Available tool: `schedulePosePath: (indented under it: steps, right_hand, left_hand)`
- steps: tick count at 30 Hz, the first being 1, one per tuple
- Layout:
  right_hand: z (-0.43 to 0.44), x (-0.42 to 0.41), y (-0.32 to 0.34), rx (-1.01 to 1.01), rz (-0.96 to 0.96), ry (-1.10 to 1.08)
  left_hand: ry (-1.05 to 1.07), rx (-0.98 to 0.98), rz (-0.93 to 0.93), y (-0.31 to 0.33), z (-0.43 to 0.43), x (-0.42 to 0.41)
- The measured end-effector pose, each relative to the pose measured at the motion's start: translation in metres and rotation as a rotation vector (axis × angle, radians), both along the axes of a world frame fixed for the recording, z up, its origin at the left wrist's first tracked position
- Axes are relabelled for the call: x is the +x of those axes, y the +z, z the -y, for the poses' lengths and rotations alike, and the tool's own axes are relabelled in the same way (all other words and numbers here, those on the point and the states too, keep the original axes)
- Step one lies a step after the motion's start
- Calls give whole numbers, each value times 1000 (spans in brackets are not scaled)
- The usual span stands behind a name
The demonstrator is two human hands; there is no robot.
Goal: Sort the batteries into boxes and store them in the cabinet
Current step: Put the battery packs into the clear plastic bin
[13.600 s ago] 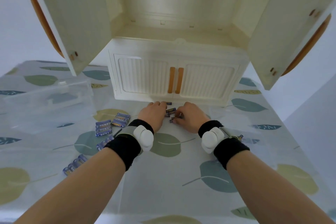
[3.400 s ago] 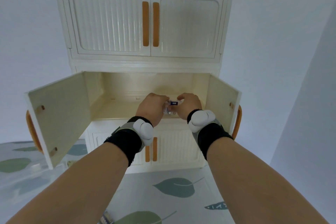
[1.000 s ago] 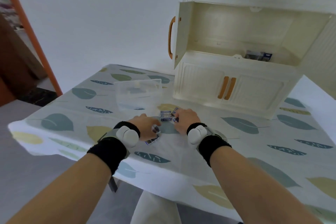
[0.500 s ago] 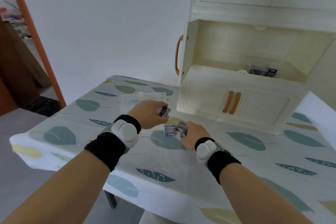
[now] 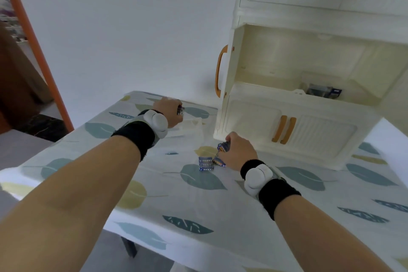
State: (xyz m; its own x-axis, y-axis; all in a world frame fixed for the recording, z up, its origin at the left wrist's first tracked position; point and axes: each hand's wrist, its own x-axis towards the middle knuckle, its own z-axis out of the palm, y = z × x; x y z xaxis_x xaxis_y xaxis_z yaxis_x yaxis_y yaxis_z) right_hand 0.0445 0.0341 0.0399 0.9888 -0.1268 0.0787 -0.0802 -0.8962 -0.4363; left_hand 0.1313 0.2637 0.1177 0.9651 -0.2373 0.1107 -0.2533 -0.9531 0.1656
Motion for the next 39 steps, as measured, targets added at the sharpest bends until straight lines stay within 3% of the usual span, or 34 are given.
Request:
schedulePosePath:
  steps: [6, 9, 14, 17, 22, 27, 31, 35, 39]
  right_hand:
    - [-41, 9, 36, 301, 248, 55]
    - [-68, 12, 47, 350, 320, 144]
    - [-101, 7, 36, 242, 152, 322]
    - [-105, 4, 24, 180, 7, 322]
    - [-115, 2, 20, -33, -101, 329]
    - [-121, 2, 21, -100, -149, 335]
    - [-120, 5, 20, -86, -155, 326]
    - [-109, 5, 21, 36, -75, 321]
    - [-81, 9, 17, 279, 146, 154]
  left_hand:
    - [47, -328, -427, -4, -16, -25]
    - [84, -479, -648, -22, -22, -42]
    - [88, -601, -817, -41, -33, -74]
    - [125, -526, -779, -44, -37, -80]
    - [140, -9, -422, -60, -44, -90]
    - [160, 50, -75, -68, -44, -94]
    - [319, 112, 201, -64, -47, -94]
    - [521, 18, 112, -69, -50, -99]
    - [534, -115, -45, -78, -59, -104]
